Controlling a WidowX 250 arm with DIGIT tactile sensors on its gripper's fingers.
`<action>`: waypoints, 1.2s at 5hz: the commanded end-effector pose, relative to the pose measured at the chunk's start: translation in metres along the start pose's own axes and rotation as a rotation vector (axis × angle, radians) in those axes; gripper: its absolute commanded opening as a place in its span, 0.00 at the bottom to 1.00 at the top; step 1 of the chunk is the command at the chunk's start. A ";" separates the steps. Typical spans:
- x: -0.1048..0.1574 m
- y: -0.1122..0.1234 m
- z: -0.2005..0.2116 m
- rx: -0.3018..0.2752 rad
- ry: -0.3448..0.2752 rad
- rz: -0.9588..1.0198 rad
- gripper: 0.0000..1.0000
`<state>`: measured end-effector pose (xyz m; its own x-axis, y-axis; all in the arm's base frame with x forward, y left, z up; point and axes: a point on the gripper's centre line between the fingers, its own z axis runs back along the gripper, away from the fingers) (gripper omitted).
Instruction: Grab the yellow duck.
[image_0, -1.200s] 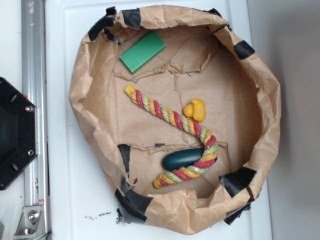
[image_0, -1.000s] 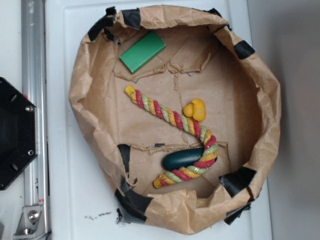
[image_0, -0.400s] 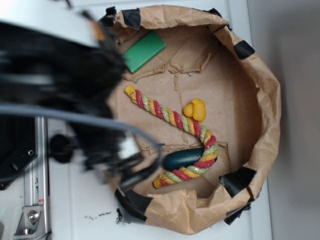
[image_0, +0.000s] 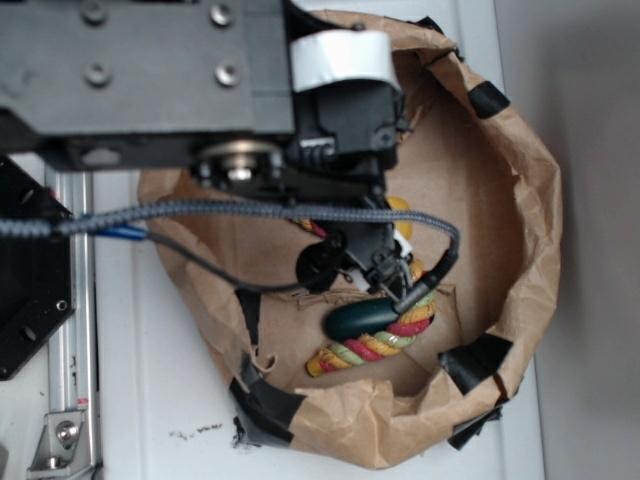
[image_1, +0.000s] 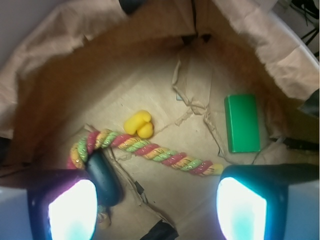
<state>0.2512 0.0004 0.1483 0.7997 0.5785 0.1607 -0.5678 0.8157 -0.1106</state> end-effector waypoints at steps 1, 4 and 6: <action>0.015 0.006 0.013 -0.028 -0.051 0.028 1.00; 0.025 0.001 -0.044 -0.021 -0.066 0.130 1.00; 0.025 0.006 -0.094 0.091 -0.047 0.238 1.00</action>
<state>0.2847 0.0115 0.0505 0.6551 0.7387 0.1586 -0.7450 0.6665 -0.0268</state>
